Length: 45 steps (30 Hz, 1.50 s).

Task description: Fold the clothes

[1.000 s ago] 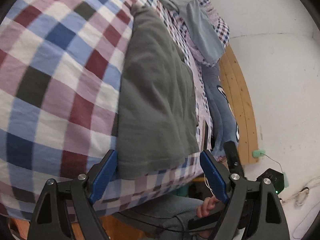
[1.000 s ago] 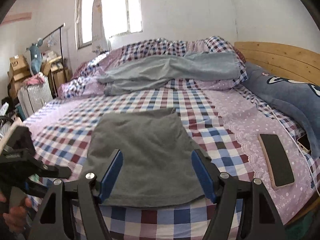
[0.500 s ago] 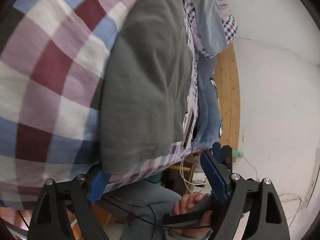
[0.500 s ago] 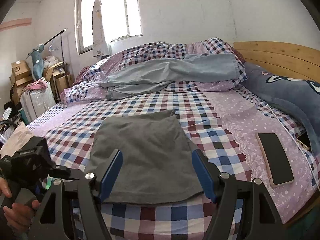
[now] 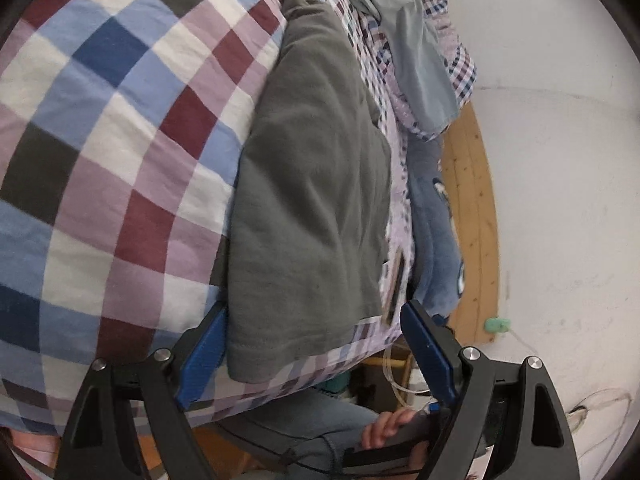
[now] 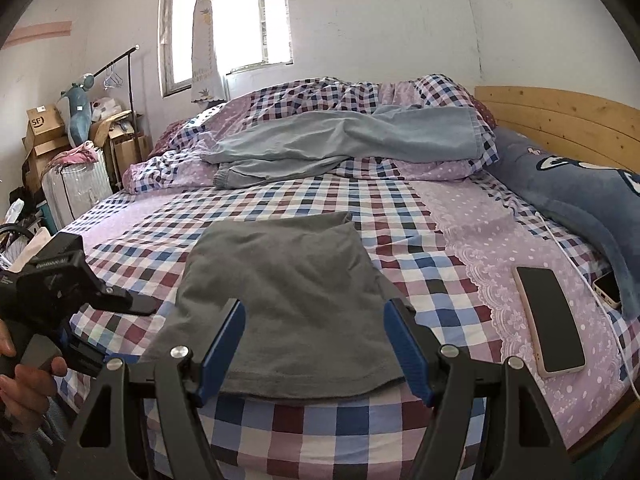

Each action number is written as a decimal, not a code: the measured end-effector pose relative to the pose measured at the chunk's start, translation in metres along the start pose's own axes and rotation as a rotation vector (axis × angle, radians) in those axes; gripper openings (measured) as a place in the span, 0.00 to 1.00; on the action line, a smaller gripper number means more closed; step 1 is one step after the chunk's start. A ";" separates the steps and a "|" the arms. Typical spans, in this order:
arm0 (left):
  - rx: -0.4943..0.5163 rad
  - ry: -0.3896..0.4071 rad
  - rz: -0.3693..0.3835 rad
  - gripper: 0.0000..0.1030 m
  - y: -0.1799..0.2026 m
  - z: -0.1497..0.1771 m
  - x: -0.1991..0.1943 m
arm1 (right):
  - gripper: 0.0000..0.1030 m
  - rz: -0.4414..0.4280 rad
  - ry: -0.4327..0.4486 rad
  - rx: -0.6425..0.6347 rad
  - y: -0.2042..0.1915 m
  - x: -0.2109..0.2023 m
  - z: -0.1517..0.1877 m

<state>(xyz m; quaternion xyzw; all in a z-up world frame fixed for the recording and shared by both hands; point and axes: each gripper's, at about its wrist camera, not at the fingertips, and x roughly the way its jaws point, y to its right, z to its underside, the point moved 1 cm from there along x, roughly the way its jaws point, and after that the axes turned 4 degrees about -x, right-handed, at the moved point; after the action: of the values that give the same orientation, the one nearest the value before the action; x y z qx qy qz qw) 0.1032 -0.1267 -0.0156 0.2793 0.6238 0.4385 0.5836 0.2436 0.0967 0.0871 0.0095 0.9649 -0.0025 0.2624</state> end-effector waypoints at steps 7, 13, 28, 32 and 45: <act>-0.018 -0.033 0.035 0.58 0.000 0.004 0.011 | 0.73 0.000 -0.012 -0.048 -0.006 0.001 0.004; -0.080 -0.024 0.059 0.21 -0.007 0.003 0.011 | 0.73 -0.027 -0.016 -0.191 -0.031 0.002 0.012; -0.067 -0.074 0.144 0.10 0.010 -0.003 0.002 | 0.73 -0.075 -0.067 -0.600 -0.107 0.034 0.047; -0.071 -0.083 0.150 0.10 0.012 -0.005 0.002 | 0.73 -0.049 -0.061 -0.628 -0.112 0.048 0.047; -0.084 -0.093 0.172 0.10 0.014 -0.008 0.001 | 0.64 0.052 0.000 -0.774 -0.135 0.077 0.041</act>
<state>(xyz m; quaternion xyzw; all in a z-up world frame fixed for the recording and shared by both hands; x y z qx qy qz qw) 0.0932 -0.1209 -0.0050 0.3271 0.5511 0.4992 0.5832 0.1948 -0.0378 0.0127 -0.0658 0.8939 0.3685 0.2465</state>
